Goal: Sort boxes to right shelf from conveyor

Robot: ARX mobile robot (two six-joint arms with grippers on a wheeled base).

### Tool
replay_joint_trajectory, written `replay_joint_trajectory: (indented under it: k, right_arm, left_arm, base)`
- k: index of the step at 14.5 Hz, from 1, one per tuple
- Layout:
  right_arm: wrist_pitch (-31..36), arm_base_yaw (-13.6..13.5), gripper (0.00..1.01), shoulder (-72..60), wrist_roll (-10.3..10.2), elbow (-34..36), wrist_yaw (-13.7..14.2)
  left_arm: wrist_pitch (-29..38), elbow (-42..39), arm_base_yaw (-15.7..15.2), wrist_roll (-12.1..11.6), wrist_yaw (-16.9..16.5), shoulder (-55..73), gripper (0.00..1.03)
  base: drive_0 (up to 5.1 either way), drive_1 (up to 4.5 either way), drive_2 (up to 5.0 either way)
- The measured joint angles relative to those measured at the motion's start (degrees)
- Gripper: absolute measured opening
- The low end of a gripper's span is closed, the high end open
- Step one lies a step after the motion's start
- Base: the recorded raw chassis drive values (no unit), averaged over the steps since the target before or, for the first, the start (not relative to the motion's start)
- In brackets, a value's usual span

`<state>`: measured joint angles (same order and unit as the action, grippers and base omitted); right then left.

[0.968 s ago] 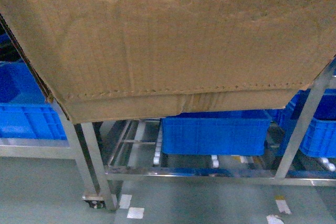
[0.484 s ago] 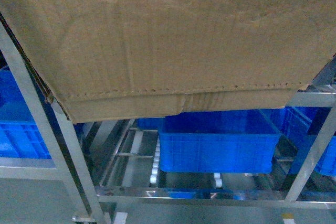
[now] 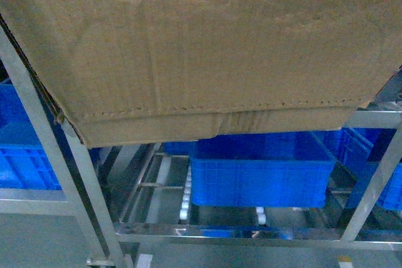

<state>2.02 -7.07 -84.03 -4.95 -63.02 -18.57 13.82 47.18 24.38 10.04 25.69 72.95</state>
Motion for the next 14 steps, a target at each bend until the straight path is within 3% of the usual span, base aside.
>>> replay_joint_trajectory:
  k: [4, 6, 11, 14]
  right_arm:
    - [-0.2, 0.0, 0.02, -0.2, 0.0, 0.0, -0.1]
    - [-0.2, 0.4, 0.02, 0.2, 0.0, 0.0, -0.1]
    - [0.0, 0.0, 0.02, 0.1, 0.0, 0.0, -0.1]
    - [-0.3, 0.3, 0.02, -0.1, 0.0, 0.0, -0.1]
  left_arm:
    - [-0.2, 0.0, -0.2, 0.0, 0.0, 0.0, 0.03]
    - [0.0, 0.0, 0.2, 0.0, 0.1, -0.1, 0.03]
    - [0.0, 0.0, 0.0, 0.0, 0.0, -0.2, 0.03]
    - [-0.2, 0.0, 0.1, 0.0, 0.0, 0.2, 0.03]
  base:
    - [3.0, -4.88, 2.2]
    - [0.0, 0.00, 0.0]
    - [2.8, 1.14, -4.5]
    - [0.0, 0.00, 0.0]
